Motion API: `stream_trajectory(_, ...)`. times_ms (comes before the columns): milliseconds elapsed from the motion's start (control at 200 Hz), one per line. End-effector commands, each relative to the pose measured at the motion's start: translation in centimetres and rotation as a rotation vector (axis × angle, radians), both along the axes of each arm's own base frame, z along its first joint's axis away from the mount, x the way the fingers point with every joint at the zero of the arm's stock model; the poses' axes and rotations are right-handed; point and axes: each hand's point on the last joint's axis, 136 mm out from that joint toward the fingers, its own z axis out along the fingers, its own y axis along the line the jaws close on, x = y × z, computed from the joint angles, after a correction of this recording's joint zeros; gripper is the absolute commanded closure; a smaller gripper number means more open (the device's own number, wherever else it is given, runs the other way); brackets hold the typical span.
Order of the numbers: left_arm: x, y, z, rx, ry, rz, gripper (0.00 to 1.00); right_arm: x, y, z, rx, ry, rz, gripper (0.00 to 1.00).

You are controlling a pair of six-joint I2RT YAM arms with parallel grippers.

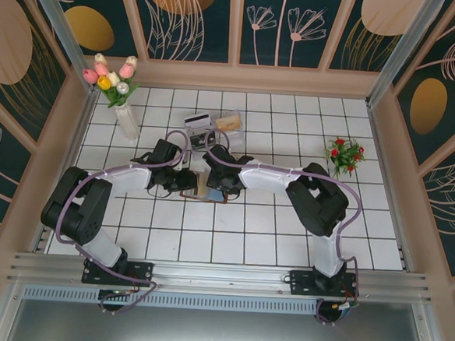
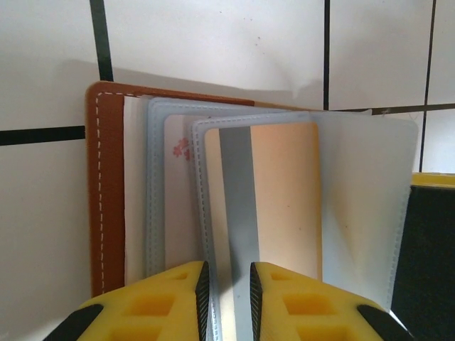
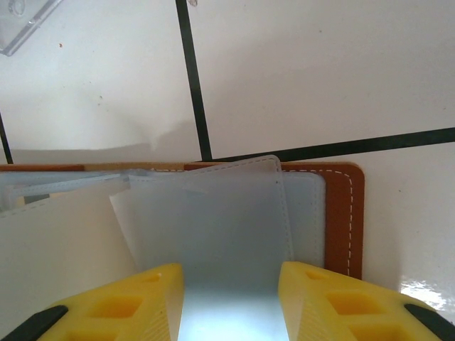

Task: Take the credit cards out of the card holder

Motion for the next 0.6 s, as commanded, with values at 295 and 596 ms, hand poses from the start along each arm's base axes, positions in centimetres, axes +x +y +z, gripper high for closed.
stream_trajectory(295,0.9,-0.4,0.9,-0.015,-0.030,-0.008,0.75,-0.5,-1.0,1.8,0.048,-0.031,-0.004,0.58)
stream_trajectory(596,0.9,-0.9,0.9,-0.038,-0.025,-0.019,0.78,0.2,1.4,8.8,0.244,-0.243,0.125,0.58)
